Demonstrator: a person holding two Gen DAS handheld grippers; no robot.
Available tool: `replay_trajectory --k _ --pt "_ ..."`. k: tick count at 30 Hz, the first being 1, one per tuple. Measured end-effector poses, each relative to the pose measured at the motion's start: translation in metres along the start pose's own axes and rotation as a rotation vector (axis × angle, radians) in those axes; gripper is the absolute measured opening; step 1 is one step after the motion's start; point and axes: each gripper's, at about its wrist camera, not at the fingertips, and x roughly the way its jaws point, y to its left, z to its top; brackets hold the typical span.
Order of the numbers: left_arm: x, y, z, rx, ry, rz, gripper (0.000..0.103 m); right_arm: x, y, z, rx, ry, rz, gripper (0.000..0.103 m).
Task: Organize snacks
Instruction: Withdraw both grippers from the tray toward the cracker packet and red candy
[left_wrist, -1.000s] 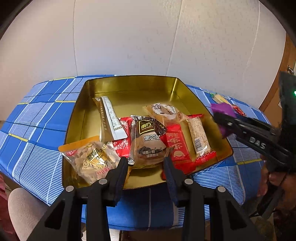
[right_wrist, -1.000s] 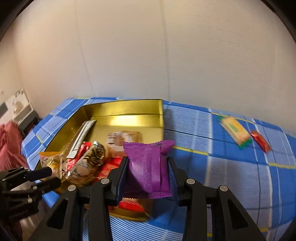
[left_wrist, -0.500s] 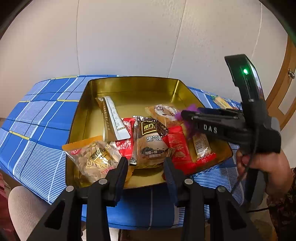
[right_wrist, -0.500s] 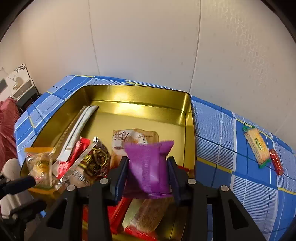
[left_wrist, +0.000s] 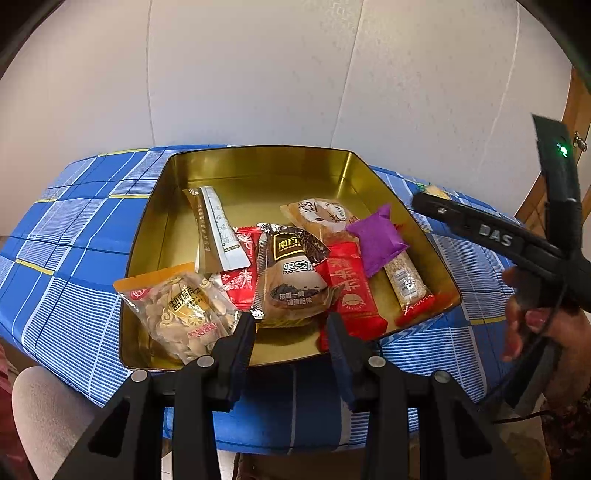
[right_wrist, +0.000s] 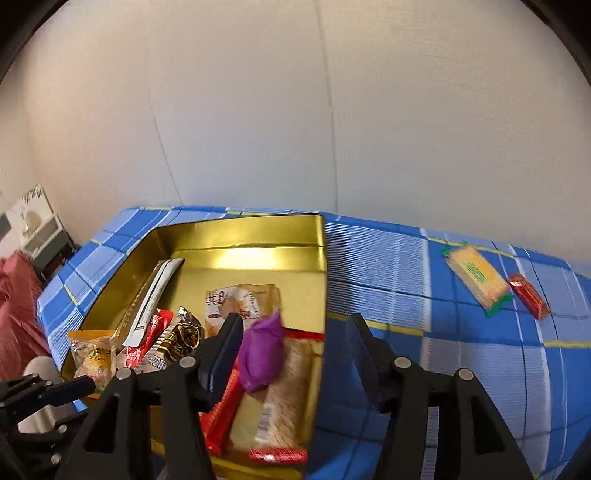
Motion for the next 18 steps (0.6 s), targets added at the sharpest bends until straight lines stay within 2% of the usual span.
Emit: replay_trajectory --k 7,18 --pt "-0.002 -0.011 -0.003 0.031 0.002 -0.044 0.04 -0.021 -0.043 -0.018 0.123 0.007 -0.046 0.059" --pt "-0.001 -0.027 -0.01 0.079 0.014 -0.027 0.04 -0.03 -0.086 -0.062 0.188 0.076 -0.114 0.059"
